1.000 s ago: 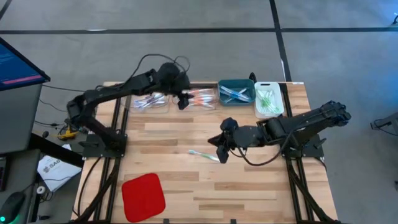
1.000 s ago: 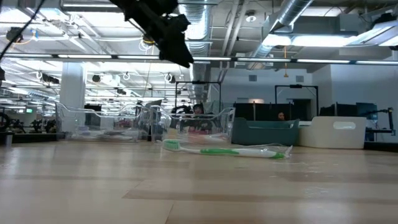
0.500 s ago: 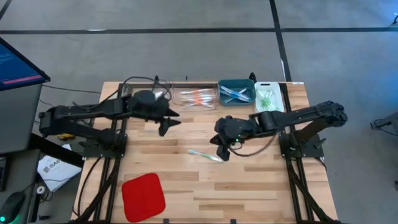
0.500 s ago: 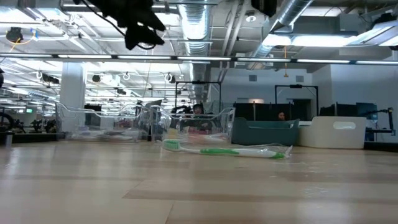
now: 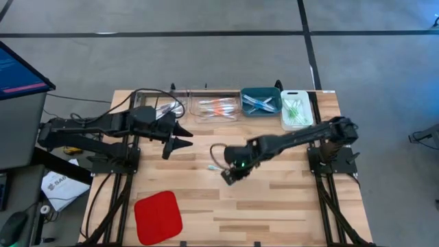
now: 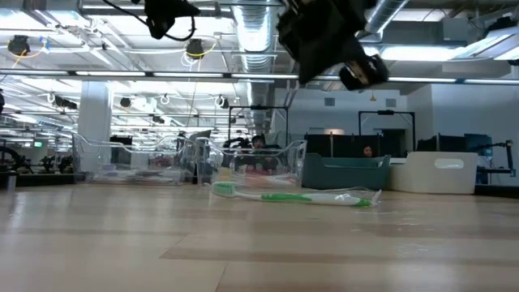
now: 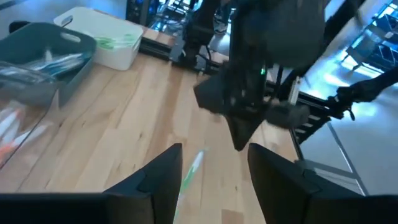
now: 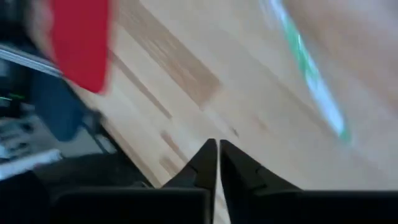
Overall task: Pick & Place Toothbrushes
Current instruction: Put the green toothbrush into the white bin
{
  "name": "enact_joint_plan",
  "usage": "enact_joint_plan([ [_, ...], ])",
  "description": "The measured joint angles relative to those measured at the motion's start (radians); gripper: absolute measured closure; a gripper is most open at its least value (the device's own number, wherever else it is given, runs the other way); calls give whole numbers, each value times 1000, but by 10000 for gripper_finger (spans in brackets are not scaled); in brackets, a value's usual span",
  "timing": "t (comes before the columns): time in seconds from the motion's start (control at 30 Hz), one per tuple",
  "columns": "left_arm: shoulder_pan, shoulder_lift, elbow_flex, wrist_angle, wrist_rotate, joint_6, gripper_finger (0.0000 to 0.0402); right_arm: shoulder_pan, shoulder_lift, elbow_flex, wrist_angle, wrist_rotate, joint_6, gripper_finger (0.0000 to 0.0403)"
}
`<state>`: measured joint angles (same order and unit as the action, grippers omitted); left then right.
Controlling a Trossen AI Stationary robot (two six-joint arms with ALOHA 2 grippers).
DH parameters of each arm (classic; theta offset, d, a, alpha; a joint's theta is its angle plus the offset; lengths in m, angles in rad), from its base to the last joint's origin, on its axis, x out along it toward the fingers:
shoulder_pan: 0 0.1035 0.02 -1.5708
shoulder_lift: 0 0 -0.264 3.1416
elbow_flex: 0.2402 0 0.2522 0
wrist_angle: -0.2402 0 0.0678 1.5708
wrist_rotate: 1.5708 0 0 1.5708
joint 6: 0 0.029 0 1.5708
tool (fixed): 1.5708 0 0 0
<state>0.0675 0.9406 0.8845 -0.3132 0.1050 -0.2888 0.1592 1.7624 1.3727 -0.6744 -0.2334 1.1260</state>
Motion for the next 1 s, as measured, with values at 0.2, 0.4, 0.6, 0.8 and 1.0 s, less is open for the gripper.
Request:
enact_joint_plan([
  [0.2,-29,-3,0,2,0,1,232,85,98,0,-17,-45,118,401],
  [0.4,-37,4,0,5,1,19,239,134,172,-1,-51,-50,220,401],
  [0.6,-37,3,0,12,1,22,243,117,220,0,-48,-14,259,402],
  [0.8,-37,3,0,16,1,22,243,77,223,-4,-82,35,237,402],
  [1.0,-37,3,0,16,1,20,244,29,223,-4,-171,74,156,403],
])
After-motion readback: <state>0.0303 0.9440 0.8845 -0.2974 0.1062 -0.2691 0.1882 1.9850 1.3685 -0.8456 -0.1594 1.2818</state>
